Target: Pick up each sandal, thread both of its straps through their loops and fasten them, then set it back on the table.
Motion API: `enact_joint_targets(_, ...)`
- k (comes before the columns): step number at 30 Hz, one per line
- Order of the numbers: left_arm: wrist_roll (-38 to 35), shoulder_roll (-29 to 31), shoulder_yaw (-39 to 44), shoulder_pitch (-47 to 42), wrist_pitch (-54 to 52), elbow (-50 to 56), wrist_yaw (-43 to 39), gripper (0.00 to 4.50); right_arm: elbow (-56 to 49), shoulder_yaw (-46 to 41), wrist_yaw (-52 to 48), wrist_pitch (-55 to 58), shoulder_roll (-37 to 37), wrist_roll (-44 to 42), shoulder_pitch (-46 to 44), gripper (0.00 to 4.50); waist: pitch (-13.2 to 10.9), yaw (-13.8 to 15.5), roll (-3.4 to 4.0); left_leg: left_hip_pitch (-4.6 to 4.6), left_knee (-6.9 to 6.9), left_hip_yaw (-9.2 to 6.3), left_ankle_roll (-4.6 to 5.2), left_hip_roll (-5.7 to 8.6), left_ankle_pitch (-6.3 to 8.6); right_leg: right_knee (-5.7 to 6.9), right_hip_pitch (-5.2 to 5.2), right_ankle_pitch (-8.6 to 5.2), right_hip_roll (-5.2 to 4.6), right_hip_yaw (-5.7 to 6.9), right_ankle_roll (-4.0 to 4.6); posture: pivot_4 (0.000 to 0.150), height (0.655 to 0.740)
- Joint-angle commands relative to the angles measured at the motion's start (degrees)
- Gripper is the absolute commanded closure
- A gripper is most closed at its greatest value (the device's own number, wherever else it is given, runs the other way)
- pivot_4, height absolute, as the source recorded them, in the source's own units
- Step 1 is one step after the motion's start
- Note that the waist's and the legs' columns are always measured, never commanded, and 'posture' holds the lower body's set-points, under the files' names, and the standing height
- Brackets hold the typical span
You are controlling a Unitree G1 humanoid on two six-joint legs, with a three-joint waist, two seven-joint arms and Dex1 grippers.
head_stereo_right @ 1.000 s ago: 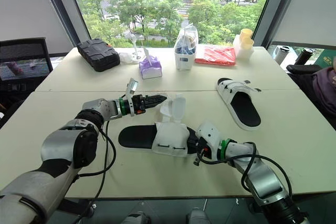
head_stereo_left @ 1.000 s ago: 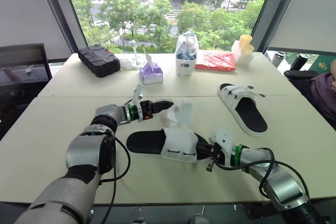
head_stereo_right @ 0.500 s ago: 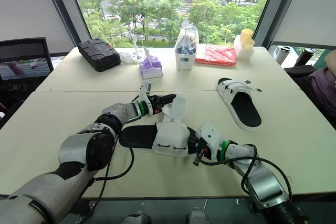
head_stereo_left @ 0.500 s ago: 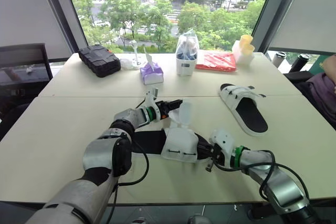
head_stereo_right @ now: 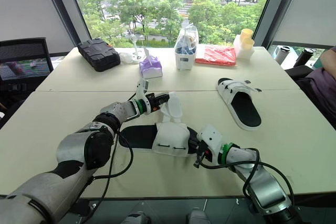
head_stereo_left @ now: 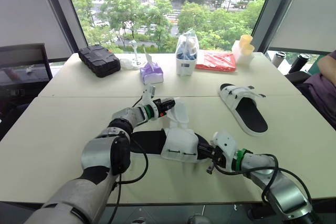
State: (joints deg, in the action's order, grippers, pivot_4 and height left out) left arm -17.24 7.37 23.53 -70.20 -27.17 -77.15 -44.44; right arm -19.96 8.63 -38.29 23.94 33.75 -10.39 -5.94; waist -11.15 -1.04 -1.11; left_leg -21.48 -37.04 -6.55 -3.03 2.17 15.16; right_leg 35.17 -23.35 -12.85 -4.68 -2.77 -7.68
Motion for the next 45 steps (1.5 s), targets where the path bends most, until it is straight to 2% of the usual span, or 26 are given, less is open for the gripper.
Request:
enact_joint_targets(1, -0.99, 1.76, 1.04, -0.77, -0.46, 1.03, -2.15, 4.46, -0.34, -0.71, -0.5, -0.86, -0.39, -0.23, -1.6, 4.5, 0.0, -0.05, 0.0, 0.0, 0.0, 0.0, 0.0, 0.0, 0.0, 0.0, 0.0, 0.0, 0.0, 0.0, 0.0, 0.15, 0.74)
enact_joint_targets(11, -1.85, 5.61, 0.67, 0.49, -3.09, 2.62, -9.76, 4.46, 1.66, -0.71, -1.64, -1.7, -0.58, -0.14, -3.04, 4.5, 0.0, -0.07, 0.0, 0.0, 0.01, -0.01, 0.0, 0.0, 0.0, 0.0, 0.0, 0.05, 0.0, 0.0, 0.08, 0.15, 0.74)
enact_joint_targets(12, -1.54, 5.62, 0.14, 0.67, -3.17, 2.81, -10.94, 3.92, 1.9, -0.66, -1.72, -1.77, -0.66, -0.14, -3.17, 4.5, 0.0, -0.06, 0.0, 0.0, 0.01, -0.01, 0.0, 0.0, 0.0, 0.0, 0.0, 0.05, 0.0, 0.0, 0.08, 0.15, 0.74)
enact_joint_targets(14, -1.47, 5.64, -0.35, 0.84, -3.32, 2.98, -12.24, 3.15, 2.4, -0.52, -1.87, -1.84, -0.84, -0.1, -3.55, 4.5, 0.0, -0.04, 0.0, 0.0, 0.01, 0.0, 0.0, 0.0, 0.0, 0.0, 0.0, 0.05, 0.0, 0.0, 0.09, 0.15, 0.74)
enact_joint_targets(19, -1.52, 5.81, -0.62, 0.83, -5.33, 2.74, -11.68, 0.54, 3.24, -0.24, -2.23, -2.07, -1.33, 0.1, -4.32, 4.5, 0.0, -0.14, 0.0, 0.0, 0.01, -0.01, 0.0, 0.0, 0.0, 0.01, 0.0, 0.05, 0.0, 0.0, 0.08, 0.15, 0.74)
enact_joint_targets(25, 0.4, 5.05, -3.74, 2.09, -6.69, 3.2, -14.59, 0.54, 4.04, 0.03, -2.1, -2.67, -2.16, 0.49, -4.58, 4.5, 0.0, -0.16, 0.0, 0.01, 0.01, 0.0, 0.0, 0.0, 0.0, 0.01, 0.0, 0.05, 0.01, 0.0, 0.09, 0.15, 0.74)
enact_joint_targets(29, -0.43, 3.25, -2.52, 1.67, -4.37, 2.84, -11.19, 0.54, 3.91, 0.36, -1.94, -2.6, -2.72, 0.86, -4.58, 4.5, 0.0, -0.01, 0.0, -0.01, -0.01, -0.01, 0.0, 0.0, 0.0, 0.01, 0.0, 0.06, 0.0, 0.0, 0.09, 0.15, 0.74)
enact_joint_targets(32, -1.49, 1.95, -0.68, 1.09, -1.63, 2.4, -6.86, 1.37, 3.54, 0.38, -1.85, -2.46, -2.81, 1.05, -4.38, 4.5, 0.0, 0.04, 0.0, 0.0, -0.01, -0.01, 0.0, 0.0, 0.0, 0.01, 0.01, 0.06, 0.0, 0.0, 0.09, 0.15, 0.74)
enact_joint_targets(38, -3.56, 1.52, 2.79, -0.05, 0.05, 1.82, -2.72, 4.47, 2.72, -0.07, -1.64, -2.19, -2.39, 1.05, -3.48, 4.5, 0.0, -0.1, 0.0, 0.01, 0.02, -0.01, 0.0, -0.01, 0.0, 0.01, -0.01, 0.05, 0.0, 0.0, 0.08, 0.15, 0.74)
enact_joint_targets(45, -3.32, 2.41, 2.95, -0.7, 0.86, 2.11, -3.44, 4.47, 2.29, -0.2, -1.26, -1.92, -2.44, 1.11, -3.13, 4.5, 0.0, -0.11, 0.0, 0.01, 0.01, -0.01, 0.0, 0.0, 0.0, 0.01, -0.01, 0.06, 0.0, 0.0, 0.09, 0.15, 0.74)
